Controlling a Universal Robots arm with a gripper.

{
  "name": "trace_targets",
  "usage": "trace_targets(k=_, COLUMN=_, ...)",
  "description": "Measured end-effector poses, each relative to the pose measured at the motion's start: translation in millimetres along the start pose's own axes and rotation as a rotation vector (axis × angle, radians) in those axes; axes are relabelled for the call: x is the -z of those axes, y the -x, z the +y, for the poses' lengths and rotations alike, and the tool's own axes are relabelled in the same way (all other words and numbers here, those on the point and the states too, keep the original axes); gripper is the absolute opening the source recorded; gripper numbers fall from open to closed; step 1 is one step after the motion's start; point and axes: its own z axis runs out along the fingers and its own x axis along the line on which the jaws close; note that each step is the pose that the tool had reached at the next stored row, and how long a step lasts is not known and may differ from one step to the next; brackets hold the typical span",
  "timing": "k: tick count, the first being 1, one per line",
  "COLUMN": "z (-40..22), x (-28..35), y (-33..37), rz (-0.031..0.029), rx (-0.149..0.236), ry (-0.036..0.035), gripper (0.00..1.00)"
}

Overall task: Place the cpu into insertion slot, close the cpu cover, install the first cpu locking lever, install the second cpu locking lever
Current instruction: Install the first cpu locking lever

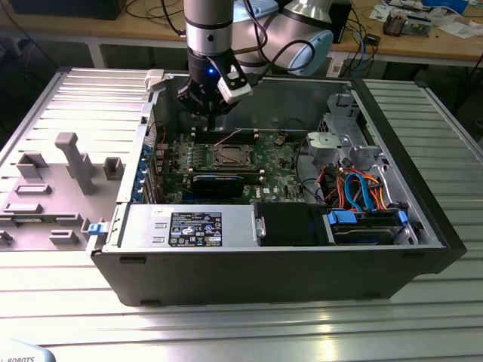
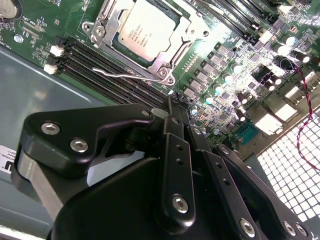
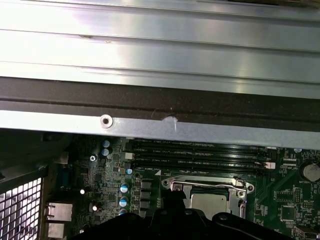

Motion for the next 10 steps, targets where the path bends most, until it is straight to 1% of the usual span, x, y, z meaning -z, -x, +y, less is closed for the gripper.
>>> trace_targets(k=5, z=0.0, x=-0.1, y=0.2, rz=0.0, rx=0.0, ry=-0.0005, gripper=0.11)
trace_targets(k=6, z=-0.1, x=-0.2, y=3.0, rz=0.0, rx=0.0, ry=-0.0025, gripper=0.11)
trace_targets(k=8, z=-0.3, x=-0.6, y=3.9, rz=0.0001, rx=0.0, ry=-0.0026, gripper=0.11)
trace_targets(k=10, z=-1.0, x=-3.3, y=4.9, rz=0.0001, rx=0.0, ry=-0.0027, gripper=0.11)
